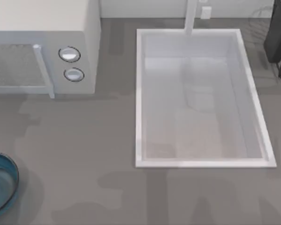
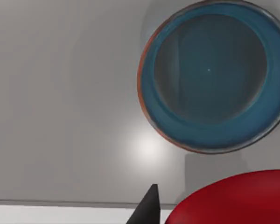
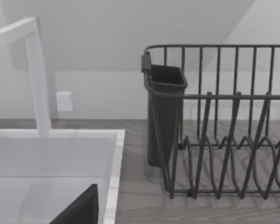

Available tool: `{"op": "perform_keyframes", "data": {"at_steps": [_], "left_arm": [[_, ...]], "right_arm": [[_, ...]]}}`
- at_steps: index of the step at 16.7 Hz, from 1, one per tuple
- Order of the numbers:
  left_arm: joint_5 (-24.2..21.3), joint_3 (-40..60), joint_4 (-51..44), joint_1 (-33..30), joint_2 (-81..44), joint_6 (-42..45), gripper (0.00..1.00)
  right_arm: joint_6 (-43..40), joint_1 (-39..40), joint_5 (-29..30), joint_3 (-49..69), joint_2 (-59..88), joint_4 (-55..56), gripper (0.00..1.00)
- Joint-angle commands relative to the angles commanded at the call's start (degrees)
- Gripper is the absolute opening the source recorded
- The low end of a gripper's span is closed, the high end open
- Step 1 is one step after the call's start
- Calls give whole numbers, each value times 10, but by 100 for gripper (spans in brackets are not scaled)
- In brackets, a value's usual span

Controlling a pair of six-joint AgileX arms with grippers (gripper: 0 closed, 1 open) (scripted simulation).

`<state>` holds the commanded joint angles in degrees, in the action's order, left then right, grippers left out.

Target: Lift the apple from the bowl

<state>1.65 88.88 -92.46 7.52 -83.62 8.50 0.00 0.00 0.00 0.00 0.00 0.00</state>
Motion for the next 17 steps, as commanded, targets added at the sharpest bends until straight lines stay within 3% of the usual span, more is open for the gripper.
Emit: {"op": "perform_keyframes", "data": {"at_steps": [4,10,13,17], "left_arm": [[0,57,-59,-2,14,-2,0],[0,63,-56,-8,4,-10,0],[-3,94,-36,-64,-53,-65,0],[-9,151,14,-215,-186,-211,0]], "right_arm": [[0,0,0,0,0,0,100],[0,0,0,0,0,0,100],[0,0,0,0,0,0,100],[0,0,0,0,0,0,100]]}}
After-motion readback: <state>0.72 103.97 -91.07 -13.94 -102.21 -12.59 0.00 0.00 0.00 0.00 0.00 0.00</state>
